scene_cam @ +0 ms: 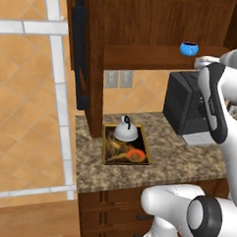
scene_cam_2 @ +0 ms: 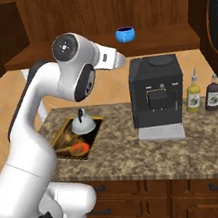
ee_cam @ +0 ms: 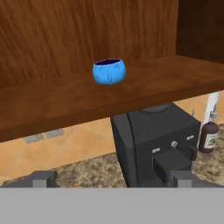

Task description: Pick the kettle from the counter and place it on the tray. Then pick the mug from the cabinet and place it on the tray. Then close the cabinet doors.

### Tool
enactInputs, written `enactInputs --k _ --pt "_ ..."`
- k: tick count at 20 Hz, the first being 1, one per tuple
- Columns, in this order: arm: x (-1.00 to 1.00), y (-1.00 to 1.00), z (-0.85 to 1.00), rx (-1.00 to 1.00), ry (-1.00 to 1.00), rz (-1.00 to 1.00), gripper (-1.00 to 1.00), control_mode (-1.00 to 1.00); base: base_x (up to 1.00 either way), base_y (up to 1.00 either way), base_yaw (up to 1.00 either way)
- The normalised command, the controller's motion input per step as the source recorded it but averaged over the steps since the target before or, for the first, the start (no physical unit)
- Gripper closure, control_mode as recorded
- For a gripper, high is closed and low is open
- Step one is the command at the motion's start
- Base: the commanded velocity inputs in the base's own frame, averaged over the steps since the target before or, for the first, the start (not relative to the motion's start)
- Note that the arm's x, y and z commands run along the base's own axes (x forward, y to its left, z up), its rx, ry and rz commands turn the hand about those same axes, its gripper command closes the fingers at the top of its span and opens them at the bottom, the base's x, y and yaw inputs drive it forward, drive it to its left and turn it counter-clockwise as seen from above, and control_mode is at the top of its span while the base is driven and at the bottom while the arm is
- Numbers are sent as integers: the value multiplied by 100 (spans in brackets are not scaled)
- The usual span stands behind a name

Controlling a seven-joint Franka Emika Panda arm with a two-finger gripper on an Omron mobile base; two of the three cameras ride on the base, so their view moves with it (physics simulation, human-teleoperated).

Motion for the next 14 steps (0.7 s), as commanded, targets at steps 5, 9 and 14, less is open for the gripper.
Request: enactInputs --k 5,9,14 --pt "26 -7 20 0 -7 0 -100 -100 0 0 0" --pt "32 -2 18 0 0 0 -100 -100 0 0 0" --pt "41 0 0 -3 0 0 -100 -100 0 0 0"
